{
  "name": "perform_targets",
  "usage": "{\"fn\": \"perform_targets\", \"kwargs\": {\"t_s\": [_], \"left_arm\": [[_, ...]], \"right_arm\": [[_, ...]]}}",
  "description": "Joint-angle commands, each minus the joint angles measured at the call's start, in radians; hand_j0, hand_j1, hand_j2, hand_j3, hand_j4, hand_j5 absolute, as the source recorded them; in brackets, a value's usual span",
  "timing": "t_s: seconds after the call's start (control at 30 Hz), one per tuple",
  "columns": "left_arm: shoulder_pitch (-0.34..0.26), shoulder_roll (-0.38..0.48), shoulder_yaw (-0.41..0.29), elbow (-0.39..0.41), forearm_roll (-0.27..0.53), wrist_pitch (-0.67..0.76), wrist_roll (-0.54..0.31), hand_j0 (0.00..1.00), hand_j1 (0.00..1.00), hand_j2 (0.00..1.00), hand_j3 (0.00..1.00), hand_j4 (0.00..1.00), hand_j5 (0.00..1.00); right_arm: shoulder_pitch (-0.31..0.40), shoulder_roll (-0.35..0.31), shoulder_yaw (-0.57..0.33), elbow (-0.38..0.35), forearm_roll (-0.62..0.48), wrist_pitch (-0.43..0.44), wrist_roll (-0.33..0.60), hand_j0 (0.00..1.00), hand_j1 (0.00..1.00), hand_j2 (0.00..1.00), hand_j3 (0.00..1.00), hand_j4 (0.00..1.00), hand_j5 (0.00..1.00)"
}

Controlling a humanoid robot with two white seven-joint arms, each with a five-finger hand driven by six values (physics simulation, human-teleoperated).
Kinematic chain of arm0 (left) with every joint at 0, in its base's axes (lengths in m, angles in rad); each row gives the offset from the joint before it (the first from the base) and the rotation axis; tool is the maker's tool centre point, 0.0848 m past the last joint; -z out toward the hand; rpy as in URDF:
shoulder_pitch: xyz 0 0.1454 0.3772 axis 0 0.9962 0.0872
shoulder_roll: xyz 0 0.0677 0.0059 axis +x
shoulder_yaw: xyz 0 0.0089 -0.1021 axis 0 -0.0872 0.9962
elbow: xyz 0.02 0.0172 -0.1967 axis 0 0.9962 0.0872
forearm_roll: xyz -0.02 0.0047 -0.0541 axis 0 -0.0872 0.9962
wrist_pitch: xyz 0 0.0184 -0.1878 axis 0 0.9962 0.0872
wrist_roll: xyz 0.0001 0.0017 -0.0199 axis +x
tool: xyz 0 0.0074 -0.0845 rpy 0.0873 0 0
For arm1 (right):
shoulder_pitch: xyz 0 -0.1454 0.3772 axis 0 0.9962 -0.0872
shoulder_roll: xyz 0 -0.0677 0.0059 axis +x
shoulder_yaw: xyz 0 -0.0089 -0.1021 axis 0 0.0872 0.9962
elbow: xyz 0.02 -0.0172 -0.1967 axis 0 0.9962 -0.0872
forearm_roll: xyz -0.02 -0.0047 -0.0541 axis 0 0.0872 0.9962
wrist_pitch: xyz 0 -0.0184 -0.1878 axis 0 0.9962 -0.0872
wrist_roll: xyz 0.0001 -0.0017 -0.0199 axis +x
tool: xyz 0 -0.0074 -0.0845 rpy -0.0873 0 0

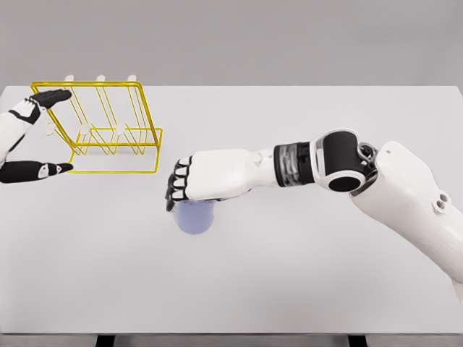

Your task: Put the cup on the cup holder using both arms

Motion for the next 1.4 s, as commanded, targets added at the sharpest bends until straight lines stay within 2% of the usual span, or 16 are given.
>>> {"fn": "perform_targets", "kwargs": {"t_s": [0.0,0.2,0.3,0.4,0.47,0.5,0.53,0.57,0.63,0.8,0.9,0.97,1.07,1.17,1.3,1.37], "left_arm": [[0.000,0.001,0.014,-0.006,-0.015,0.001,-0.001,1.00,1.00,1.00,1.00,1.00,1.00],[-0.002,0.037,0.012,-0.006,-0.015,0.001,-0.001,1.00,1.00,1.00,1.00,1.00,1.00],[-0.017,0.056,0.017,-0.025,-0.029,0.001,-0.001,1.00,1.00,1.00,1.00,1.00,1.00],[-0.031,0.090,0.017,-0.031,-0.043,0.001,0.000,1.00,1.00,1.00,1.00,1.00,1.00],[-0.031,0.092,0.017,-0.031,-0.043,0.001,0.000,1.00,1.00,1.00,1.00,1.00,1.00],[-0.031,0.098,0.017,-0.038,-0.054,0.001,0.000,1.00,1.00,1.00,1.00,1.00,1.00],[-0.032,0.103,0.017,-0.045,-0.069,0.001,0.000,1.00,1.00,1.00,1.00,1.00,1.00],[-0.034,0.106,0.018,-0.049,-0.072,0.001,0.000,1.00,1.00,1.00,1.00,1.00,1.00],[-0.038,0.106,0.020,-0.054,-0.083,0.001,0.000,1.00,1.00,1.00,1.00,1.00,1.00],[-0.090,0.187,-0.003,-0.058,-0.100,0.001,-0.001,1.00,1.00,1.00,1.00,1.00,1.00],[-0.123,0.313,-0.092,-0.065,-0.084,0.001,-0.001,1.00,1.00,1.00,1.00,1.00,1.00],[-0.182,0.330,-0.175,-0.065,-0.083,0.001,-0.001,1.00,1.00,1.00,1.00,1.00,1.00],[-0.313,0.365,-0.348,-0.081,-0.072,0.001,-0.027,1.00,1.00,1.00,1.00,1.00,1.00],[-0.472,0.376,-0.572,-0.097,-0.009,0.001,-0.177,1.00,1.00,1.00,1.00,1.00,1.00],[-0.528,0.385,-0.624,-0.109,0.018,0.001,-0.351,1.00,1.00,1.00,1.00,1.00,1.00],[-0.558,0.394,-0.638,-0.109,0.028,0.001,-0.351,1.00,1.00,1.00,1.00,1.00,1.00]], "right_arm": [[0.000,-0.001,-0.004,-0.022,0.003,0.003,-0.001,0.99,0.99,0.99,0.99,0.99,0.99],[-0.003,-0.007,-0.032,-0.056,0.003,0.003,-0.001,1.00,1.00,1.00,1.00,1.00,1.00],[0.005,-0.014,-0.145,-0.091,-0.002,0.003,-0.001,1.00,1.00,1.00,1.00,1.00,1.00],[0.032,-0.028,-0.338,-0.104,-0.016,0.003,-0.001,1.00,1.00,1.00,1.00,1.00,1.00],[0.074,-0.080,-0.535,-0.098,-0.075,0.003,-0.001,1.00,1.00,1.00,1.00,1.00,1.00],[0.130,-0.135,-0.662,-0.090,-0.158,0.003,-0.001,1.00,1.00,1.00,1.00,1.00,1.00],[0.170,-0.146,-0.707,-0.090,-0.166,0.003,-0.001,1.00,1.00,1.00,1.00,1.00,1.00],[0.224,-0.165,-0.736,-0.094,-0.166,0.003,-0.001,1.00,1.00,1.00,1.00,1.00,1.00],[0.236,-0.191,-0.736,-0.094,-0.166,0.003,-0.001,1.00,1.00,1.00,1.00,1.00,1.00],[0.305,-0.168,-0.724,-0.108,-0.169,0.003,-0.001,1.00,1.00,1.00,1.00,1.00,1.00],[0.360,-0.106,-0.725,-0.108,-0.168,0.003,-0.001,1.00,1.00,1.00,1.00,1.00,1.00],[0.414,-0.108,-0.731,-0.108,-0.166,0.003,-0.001,1.00,1.00,1.00,1.00,1.00,1.00],[0.500,-0.102,-0.745,-0.108,-0.168,0.003,-0.001,1.00,1.00,1.00,1.00,1.00,1.00],[0.494,-0.094,-0.759,-0.107,-0.166,0.003,-0.001,1.00,1.00,1.00,1.00,1.00,1.00],[0.494,-0.093,-0.759,-0.105,-0.168,0.003,-0.001,1.00,1.00,1.00,1.00,1.00,1.00],[0.494,-0.086,-0.756,-0.107,-0.168,0.003,-0.001,1.00,1.00,1.00,1.00,1.00,1.00]]}}
